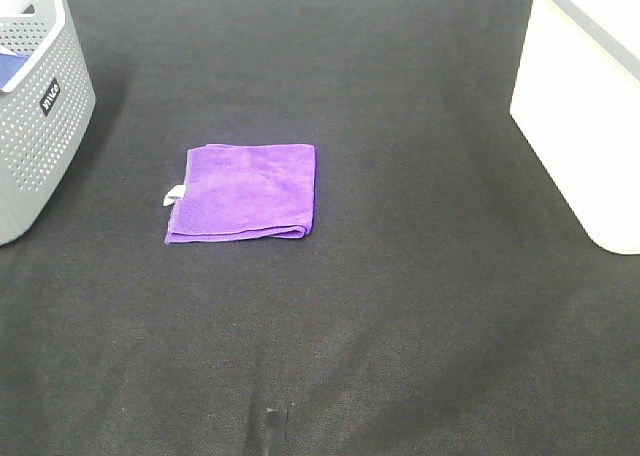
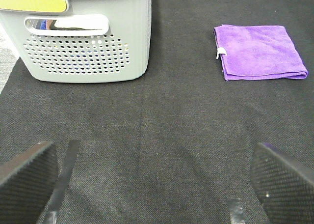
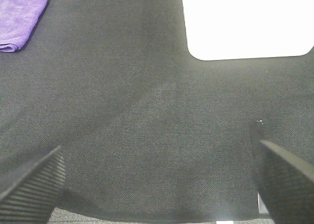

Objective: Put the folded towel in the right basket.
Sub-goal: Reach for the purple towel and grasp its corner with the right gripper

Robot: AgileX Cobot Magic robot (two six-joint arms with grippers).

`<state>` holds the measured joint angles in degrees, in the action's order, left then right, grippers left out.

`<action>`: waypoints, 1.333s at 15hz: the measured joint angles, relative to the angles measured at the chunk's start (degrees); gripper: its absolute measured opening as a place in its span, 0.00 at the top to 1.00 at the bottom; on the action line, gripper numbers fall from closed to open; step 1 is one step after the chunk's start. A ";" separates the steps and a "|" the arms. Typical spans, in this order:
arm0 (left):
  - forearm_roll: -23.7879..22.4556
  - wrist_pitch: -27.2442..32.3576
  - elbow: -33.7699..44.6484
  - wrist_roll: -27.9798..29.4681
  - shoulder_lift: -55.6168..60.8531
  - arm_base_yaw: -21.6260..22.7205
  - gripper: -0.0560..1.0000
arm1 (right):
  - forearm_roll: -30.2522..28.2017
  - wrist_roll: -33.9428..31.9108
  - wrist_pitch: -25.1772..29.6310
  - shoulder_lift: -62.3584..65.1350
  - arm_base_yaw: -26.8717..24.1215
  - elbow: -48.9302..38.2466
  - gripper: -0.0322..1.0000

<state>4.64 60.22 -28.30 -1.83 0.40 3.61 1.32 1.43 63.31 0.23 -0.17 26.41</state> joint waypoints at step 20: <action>0.00 0.00 0.00 0.00 0.00 0.00 0.01 | 0.00 0.00 0.00 0.00 0.00 0.00 0.02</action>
<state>4.64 60.22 -28.30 -1.83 0.40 3.61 1.32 1.43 63.31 0.23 -0.17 26.41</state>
